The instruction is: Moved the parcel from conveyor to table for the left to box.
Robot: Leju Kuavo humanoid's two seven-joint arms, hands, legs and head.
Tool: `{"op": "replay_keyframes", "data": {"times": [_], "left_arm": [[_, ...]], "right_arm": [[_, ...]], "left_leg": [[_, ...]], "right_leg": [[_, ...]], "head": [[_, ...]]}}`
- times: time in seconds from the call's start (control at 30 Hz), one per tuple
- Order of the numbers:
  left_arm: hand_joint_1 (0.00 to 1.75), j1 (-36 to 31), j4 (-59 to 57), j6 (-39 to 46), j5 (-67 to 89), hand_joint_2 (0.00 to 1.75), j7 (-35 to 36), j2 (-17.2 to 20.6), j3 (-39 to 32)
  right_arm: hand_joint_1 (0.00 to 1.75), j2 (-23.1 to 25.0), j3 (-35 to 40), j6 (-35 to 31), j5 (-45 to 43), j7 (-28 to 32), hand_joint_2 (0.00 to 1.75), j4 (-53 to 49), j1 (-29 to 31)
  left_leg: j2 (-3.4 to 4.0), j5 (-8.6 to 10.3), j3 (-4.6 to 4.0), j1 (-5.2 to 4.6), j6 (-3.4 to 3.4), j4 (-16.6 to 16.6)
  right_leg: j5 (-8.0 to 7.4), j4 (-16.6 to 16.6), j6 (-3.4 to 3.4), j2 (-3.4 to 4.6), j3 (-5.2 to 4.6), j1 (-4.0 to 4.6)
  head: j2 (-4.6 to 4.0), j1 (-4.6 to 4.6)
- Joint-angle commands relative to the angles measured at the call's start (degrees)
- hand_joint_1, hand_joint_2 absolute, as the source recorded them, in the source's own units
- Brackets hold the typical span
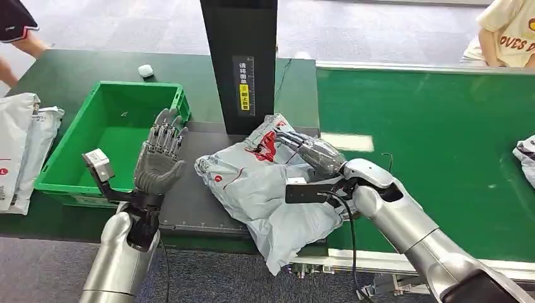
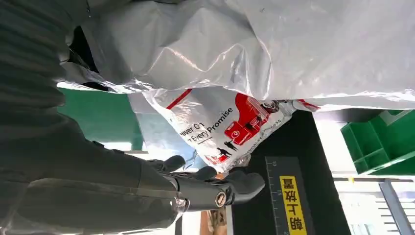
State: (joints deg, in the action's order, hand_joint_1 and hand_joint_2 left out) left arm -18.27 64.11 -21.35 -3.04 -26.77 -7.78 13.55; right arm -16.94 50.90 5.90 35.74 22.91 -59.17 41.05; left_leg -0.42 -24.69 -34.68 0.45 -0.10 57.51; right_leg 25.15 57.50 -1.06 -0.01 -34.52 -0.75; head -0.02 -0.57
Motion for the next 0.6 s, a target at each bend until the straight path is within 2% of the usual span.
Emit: {"op": "replay_keyframes", "data": {"times": [0.03,0.6], "left_arm": [[0.00,-1.21,-0.98,0.02,0.07,1.75,0.04,0.79,1.08],[0.00,-1.21,-0.98,0.02,0.07,1.75,0.04,0.79,1.08]], "right_arm": [[0.00,-0.65,1.15,0.08,0.09,0.07,1.75,0.16,1.23],[0.00,-0.65,1.15,0.08,0.09,0.07,1.75,0.16,1.23]], "left_leg": [[0.02,-0.05,0.21,-0.01,0.00,-0.06],[0.02,-0.02,0.10,-0.01,-0.01,-0.03]], "right_leg": [[0.06,-0.05,0.06,-0.02,0.21,0.01],[0.03,-0.02,0.04,-0.01,0.10,0.00]], "head": [[0.00,0.00],[0.00,0.00]]}}
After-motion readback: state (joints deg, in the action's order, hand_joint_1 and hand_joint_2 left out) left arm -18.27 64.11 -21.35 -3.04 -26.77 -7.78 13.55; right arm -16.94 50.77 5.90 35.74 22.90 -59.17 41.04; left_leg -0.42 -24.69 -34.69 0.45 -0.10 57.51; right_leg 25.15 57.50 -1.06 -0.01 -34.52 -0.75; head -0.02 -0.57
